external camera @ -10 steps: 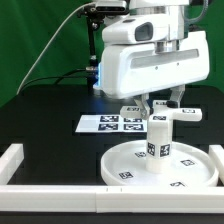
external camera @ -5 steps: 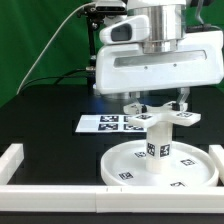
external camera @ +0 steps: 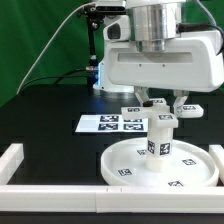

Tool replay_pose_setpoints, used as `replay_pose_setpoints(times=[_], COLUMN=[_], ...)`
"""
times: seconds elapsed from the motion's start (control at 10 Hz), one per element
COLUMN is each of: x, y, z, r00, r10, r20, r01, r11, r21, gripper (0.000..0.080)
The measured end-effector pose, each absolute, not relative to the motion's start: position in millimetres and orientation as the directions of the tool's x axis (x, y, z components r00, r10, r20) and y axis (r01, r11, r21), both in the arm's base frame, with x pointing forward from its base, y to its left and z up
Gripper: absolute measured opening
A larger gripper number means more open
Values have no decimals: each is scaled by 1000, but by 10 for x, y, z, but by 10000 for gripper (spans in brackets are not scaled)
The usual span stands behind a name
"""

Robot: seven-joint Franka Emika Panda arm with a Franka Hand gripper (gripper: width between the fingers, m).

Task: Assemble round table

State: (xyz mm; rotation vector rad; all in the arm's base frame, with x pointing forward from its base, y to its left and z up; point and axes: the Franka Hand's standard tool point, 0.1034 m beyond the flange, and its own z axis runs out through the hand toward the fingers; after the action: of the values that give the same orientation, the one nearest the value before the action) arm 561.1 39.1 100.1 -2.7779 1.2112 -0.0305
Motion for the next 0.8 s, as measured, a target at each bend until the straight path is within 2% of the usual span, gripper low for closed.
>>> replay_pose_setpoints(times=[0.1, 0.2, 0.3, 0.4, 0.6, 0.8], x=[5612, 5612, 5612, 5602, 5648, 5643], y=[389, 396, 399, 401, 429, 470], z=[1001, 1001, 1001, 1015, 1225, 1279], r00=[657, 666, 669, 700, 784, 946], r10=[-754, -745, -743, -713, -619, -320], r20=[-32, -32, -32, -37, -58, -39], r01=[-752, -743, -741, -712, -621, -323], r11=[-650, -659, -662, -693, -777, -942], r21=[-112, -113, -114, -108, -104, -95], gripper=[439, 582, 582, 628, 646, 649])
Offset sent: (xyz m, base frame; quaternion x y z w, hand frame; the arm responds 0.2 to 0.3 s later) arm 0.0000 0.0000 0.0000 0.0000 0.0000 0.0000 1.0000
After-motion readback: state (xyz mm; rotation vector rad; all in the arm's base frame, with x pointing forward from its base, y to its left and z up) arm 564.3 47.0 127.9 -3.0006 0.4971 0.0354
